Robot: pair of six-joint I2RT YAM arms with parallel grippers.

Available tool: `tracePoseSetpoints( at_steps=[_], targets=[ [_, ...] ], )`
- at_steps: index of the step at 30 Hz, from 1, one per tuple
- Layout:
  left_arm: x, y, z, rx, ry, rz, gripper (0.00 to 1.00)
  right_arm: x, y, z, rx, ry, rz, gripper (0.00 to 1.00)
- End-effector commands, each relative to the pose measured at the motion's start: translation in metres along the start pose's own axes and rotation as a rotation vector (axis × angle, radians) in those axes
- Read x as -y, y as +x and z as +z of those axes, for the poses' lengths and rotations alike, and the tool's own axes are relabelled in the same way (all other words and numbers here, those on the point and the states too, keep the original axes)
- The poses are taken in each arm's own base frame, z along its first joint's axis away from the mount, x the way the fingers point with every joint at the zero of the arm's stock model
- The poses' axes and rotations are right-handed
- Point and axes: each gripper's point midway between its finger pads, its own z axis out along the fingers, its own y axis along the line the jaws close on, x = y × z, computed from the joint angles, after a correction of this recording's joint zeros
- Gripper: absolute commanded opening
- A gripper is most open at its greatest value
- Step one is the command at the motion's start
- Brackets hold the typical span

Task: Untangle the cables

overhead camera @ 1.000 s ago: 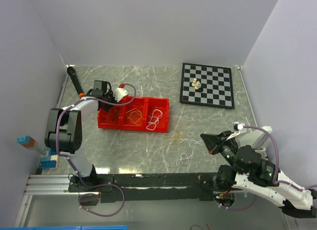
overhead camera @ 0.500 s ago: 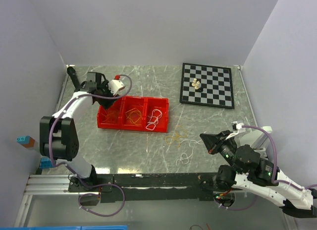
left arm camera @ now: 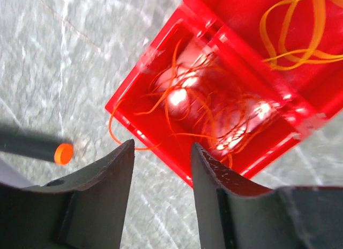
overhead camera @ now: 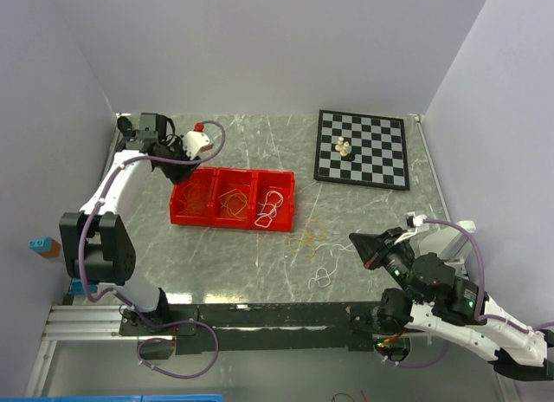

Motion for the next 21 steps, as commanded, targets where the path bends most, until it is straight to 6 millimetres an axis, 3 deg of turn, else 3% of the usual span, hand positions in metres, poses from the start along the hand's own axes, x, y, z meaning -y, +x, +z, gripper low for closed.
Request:
tracePoseSetpoints(
  at_steps=[1, 4, 8, 11, 16, 21],
  targets=[
    [0.022, -0.050, -0.038, 0.186, 0.082, 0.015, 0.55, -0.009, -0.012, 0.000, 0.026, -0.022, 0.008, 0.00],
    [0.054, -0.086, -0.049, 0.271, 0.130, 0.062, 0.60, -0.007, -0.015, 0.001, 0.031, 0.002, 0.002, 0.00],
    [0.134, -0.147, -0.042, 0.385, 0.231, 0.173, 0.63, 0.000, -0.019, 0.002, 0.034, 0.054, -0.015, 0.00],
    [0.195, -0.168, -0.024, 0.398, 0.323, 0.235, 0.66, 0.004, -0.020, 0.000, 0.035, 0.078, -0.006, 0.00],
    [0.271, -0.164, 0.020, 0.322, 0.435, 0.370, 0.69, 0.009, -0.015, -0.003, 0.031, 0.084, 0.036, 0.00],
    [0.311, -0.156, 0.050, 0.265, 0.515, 0.407, 0.69, 0.019, -0.009, -0.006, 0.020, 0.119, 0.048, 0.00]
  ],
)
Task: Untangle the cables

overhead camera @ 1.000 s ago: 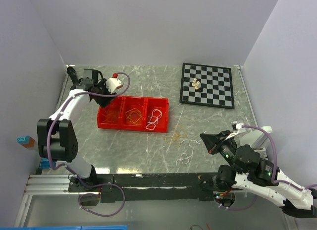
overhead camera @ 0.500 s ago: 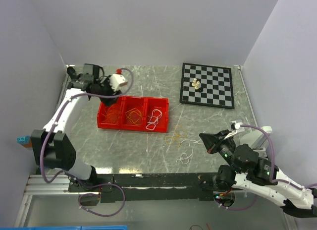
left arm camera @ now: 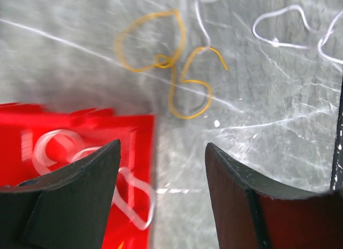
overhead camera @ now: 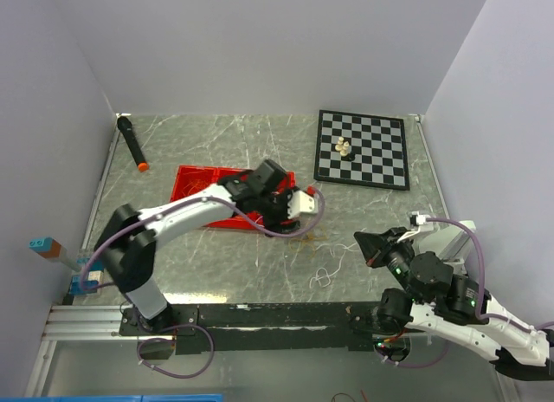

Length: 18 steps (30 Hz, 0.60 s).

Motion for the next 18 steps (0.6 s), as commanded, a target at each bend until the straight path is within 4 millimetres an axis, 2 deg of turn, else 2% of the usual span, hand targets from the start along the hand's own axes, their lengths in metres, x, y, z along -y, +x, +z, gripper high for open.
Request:
tracePoseSetpoints(
  at_steps=[1, 5, 10, 15, 18],
  targets=[
    [0.013, -0.002, 0.030, -0.010, 0.037, 0.000, 0.69, 0.008, -0.007, -0.006, 0.014, 0.039, 0.038, 0.00],
    [0.032, -0.005, 0.057, -0.015, 0.084, 0.023, 0.69, 0.013, -0.007, -0.009, -0.008, 0.078, 0.030, 0.00],
    [0.045, -0.005, 0.086, -0.035, 0.143, 0.041, 0.69, 0.016, -0.013, -0.014, 0.006, 0.075, 0.044, 0.00],
    [0.042, 0.012, 0.115, -0.083, 0.125, 0.056, 0.67, 0.019, -0.020, -0.021, 0.026, 0.066, 0.067, 0.00],
    [0.037, 0.019, 0.126, -0.101, 0.109, 0.064, 0.63, 0.018, -0.020, -0.022, 0.016, 0.065, 0.066, 0.00]
  ],
)
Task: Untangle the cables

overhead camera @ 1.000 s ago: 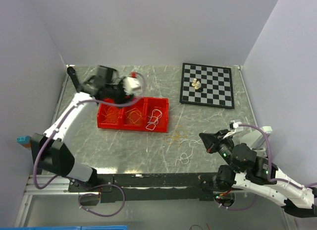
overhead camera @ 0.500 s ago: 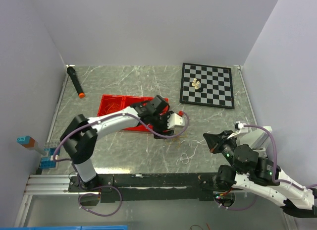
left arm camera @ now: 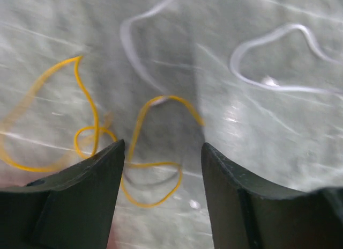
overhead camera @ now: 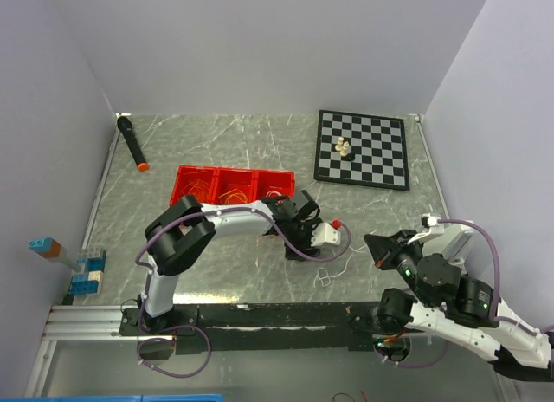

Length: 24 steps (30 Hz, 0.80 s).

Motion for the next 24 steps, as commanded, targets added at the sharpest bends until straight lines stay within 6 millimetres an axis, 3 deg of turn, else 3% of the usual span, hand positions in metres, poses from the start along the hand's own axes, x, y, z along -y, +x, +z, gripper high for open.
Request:
tracePoseSetpoints(
  at_steps=[1, 5, 10, 14, 16, 21, 24],
  targets=[
    [-0.021, -0.013, 0.009, 0.030, -0.066, 0.029, 0.61, -0.001, -0.015, -0.008, 0.021, -0.001, 0.030, 0.00],
    [-0.025, -0.008, 0.014, 0.013, -0.081, 0.038, 0.42, 0.001, -0.014, -0.009, 0.006, 0.015, 0.023, 0.00],
    [-0.025, -0.013, 0.005, 0.023, -0.095, 0.035, 0.01, 0.005, -0.014, -0.010, 0.006, 0.034, 0.030, 0.00],
    [-0.025, -0.038, -0.025, 0.077, -0.115, 0.035, 0.01, 0.011, -0.015, -0.011, 0.016, 0.062, 0.033, 0.00],
    [-0.027, -0.056, -0.050, 0.125, -0.146, 0.050, 0.01, 0.014, -0.018, -0.011, 0.022, 0.081, 0.030, 0.00],
    [-0.044, -0.084, -0.095, 0.201, -0.224, 0.051, 0.01, 0.019, -0.023, -0.015, 0.030, 0.111, 0.024, 0.00],
    [-0.053, -0.089, -0.100, 0.206, -0.239, 0.055, 0.06, 0.021, -0.022, -0.015, 0.031, 0.113, 0.031, 0.00]
  ],
)
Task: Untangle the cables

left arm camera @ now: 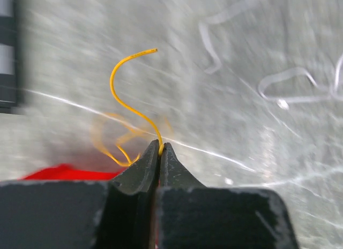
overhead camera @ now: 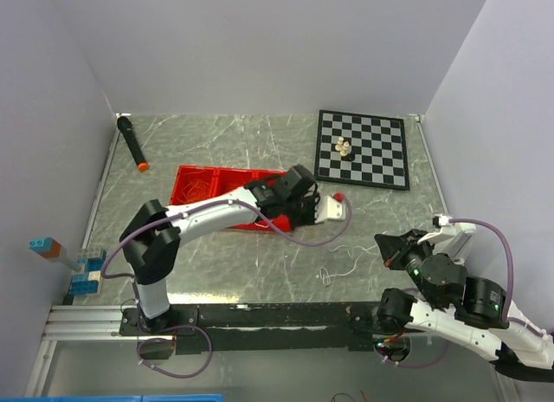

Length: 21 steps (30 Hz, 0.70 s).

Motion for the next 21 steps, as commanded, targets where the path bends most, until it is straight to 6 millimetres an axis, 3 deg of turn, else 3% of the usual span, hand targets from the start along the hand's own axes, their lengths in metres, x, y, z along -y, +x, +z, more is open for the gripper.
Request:
tracePoseSetpoints(
  at_steps=[1, 5, 8, 11, 15, 18, 21],
  targets=[
    [-0.026, -0.031, -0.023, 0.068, -0.068, 0.007, 0.08, 0.003, -0.009, -0.004, 0.019, 0.017, 0.018, 0.00],
    [-0.034, -0.034, -0.017, 0.056, -0.071, 0.015, 0.04, 0.005, -0.007, -0.004, 0.016, 0.021, 0.032, 0.00],
    [-0.041, -0.044, -0.026, 0.066, -0.086, 0.022, 0.01, 0.006, -0.006, -0.004, 0.013, 0.019, 0.029, 0.00],
    [-0.066, -0.059, -0.053, 0.096, -0.185, 0.037, 0.01, 0.006, -0.006, -0.004, 0.013, 0.021, 0.022, 0.00],
    [-0.111, -0.074, -0.112, 0.107, -0.354, 0.026, 0.01, 0.000, -0.006, -0.001, 0.015, 0.008, 0.004, 0.00],
    [-0.141, -0.057, -0.157, 0.081, -0.461, -0.023, 0.01, -0.010, -0.002, 0.005, 0.010, -0.013, -0.009, 0.00],
    [-0.153, -0.021, -0.179, 0.028, -0.508, -0.079, 0.01, -0.022, 0.008, 0.016, -0.013, -0.025, -0.046, 0.00]
  ],
)
